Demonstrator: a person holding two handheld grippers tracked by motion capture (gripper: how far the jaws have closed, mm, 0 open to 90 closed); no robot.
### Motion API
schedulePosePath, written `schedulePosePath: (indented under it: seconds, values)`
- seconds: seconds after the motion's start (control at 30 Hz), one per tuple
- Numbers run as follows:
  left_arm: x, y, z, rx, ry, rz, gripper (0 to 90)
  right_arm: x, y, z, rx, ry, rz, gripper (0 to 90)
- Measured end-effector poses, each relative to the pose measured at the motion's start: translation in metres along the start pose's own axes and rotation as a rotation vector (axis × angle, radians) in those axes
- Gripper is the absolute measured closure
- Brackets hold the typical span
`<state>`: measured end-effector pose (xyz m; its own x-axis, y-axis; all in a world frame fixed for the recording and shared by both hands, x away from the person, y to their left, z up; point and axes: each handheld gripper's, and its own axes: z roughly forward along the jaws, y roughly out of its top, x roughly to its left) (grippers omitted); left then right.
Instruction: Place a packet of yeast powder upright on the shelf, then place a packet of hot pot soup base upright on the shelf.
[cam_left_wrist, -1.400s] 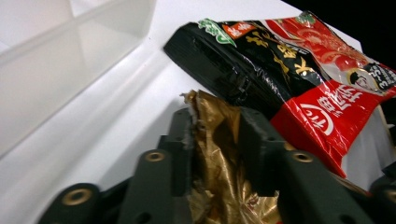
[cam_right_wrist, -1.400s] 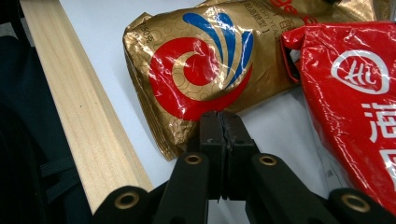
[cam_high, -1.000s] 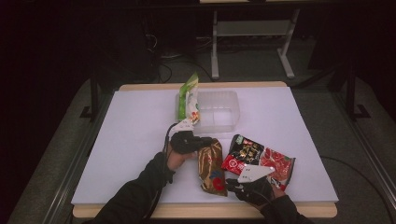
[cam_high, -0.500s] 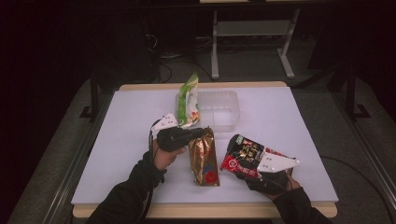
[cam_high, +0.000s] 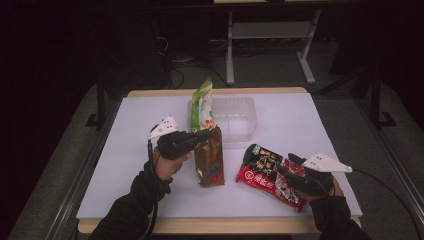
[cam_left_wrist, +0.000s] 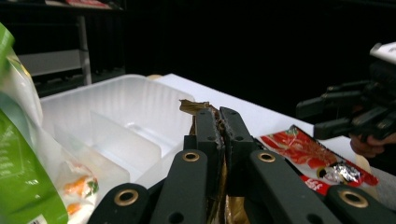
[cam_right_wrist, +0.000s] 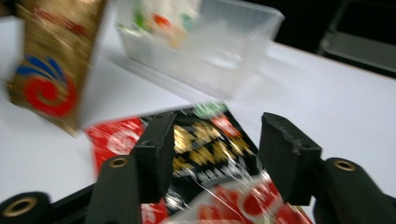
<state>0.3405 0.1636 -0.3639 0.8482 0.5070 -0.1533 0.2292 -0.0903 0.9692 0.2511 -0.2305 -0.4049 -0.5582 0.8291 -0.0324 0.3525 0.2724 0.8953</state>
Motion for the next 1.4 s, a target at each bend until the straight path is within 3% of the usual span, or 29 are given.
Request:
schedulePosePath:
  seconds: [0.2, 0.3, 0.5, 0.67, 0.83, 1.07, 1.27, 1.33, 1.4]
  values:
    - [-0.004, 0.008, -0.002, -0.032, 0.0, 0.016, 87.6, -0.009, -0.003, -0.002, -0.022, -0.019, 0.033, 40.5]
    - [-0.002, 0.012, -0.005, -0.049, 0.015, 0.012, 87.7, -0.011, -0.005, -0.001, -0.04, 0.001, 0.033, 41.0]
    - [-0.004, 0.023, -0.008, -0.083, 0.031, 0.022, 87.7, -0.012, -0.009, -0.003, -0.033, 0.008, 0.015, 41.6]
    - [-0.005, 0.034, -0.005, -0.097, 0.033, 0.024, 87.7, -0.016, -0.011, -0.003, -0.016, -0.007, 0.032, 41.3]
    - [0.001, 0.048, 0.005, -0.112, 0.063, -0.002, 87.7, -0.016, -0.012, -0.003, -0.007, -0.013, 0.044, 41.9]
    - [0.009, 0.072, 0.022, -0.125, 0.104, 0.006, 87.6, -0.015, -0.012, -0.003, -0.002, -0.009, 0.043, 43.3]
    - [0.016, 0.086, 0.046, -0.108, 0.163, 0.013, 87.6, -0.011, -0.012, -0.002, 0.004, 0.01, 0.03, 45.0]
    - [0.019, 0.09, 0.052, -0.093, 0.206, 0.03, 87.6, -0.01, -0.011, -0.002, 0.003, 0.011, 0.026, 44.9]
    - [0.023, 0.091, 0.057, -0.092, 0.223, 0.006, 87.6, -0.01, -0.012, -0.001, 0.004, 0.02, 0.025, 45.3]
